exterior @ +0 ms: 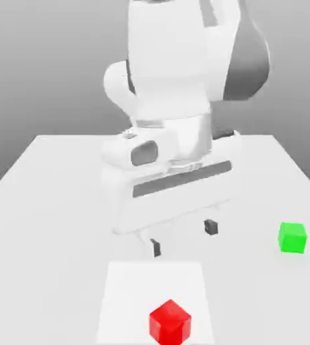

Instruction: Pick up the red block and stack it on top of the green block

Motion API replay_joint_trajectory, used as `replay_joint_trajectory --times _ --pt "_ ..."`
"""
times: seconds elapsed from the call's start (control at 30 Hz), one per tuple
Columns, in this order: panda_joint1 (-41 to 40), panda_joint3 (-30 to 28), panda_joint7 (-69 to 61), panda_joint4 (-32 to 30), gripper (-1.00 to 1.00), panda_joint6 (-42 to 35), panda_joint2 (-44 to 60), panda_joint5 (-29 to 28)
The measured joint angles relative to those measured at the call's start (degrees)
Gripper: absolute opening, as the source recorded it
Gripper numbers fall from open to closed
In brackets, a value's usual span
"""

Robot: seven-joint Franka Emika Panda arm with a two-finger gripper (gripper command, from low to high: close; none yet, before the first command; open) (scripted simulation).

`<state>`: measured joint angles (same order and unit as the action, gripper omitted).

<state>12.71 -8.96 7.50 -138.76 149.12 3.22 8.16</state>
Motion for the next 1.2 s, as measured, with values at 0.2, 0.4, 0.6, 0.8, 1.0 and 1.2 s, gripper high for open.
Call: replay_joint_trajectory --times 0.2,0.4,0.6,0.8,1.0,1.2 --pt "-0.28 0.29 -4.85 -1.12 0.0 5.89 11.73 -2.49" --pt "-1.95 2.43 -6.75 -0.04 -1.0 12.04 19.39 -0.41" --pt "-1.65 2.03 -6.37 -0.27 -1.0 10.82 18.0 -0.96" --pt "3.05 4.17 -5.77 -3.97 -1.0 4.08 7.74 -3.96" --pt "17.68 15.75 -10.19 -11.5 -1.0 3.26 -0.53 -4.8" --pt "30.79 20.12 -12.65 -17.62 -1.0 5.83 -4.57 -7.32"
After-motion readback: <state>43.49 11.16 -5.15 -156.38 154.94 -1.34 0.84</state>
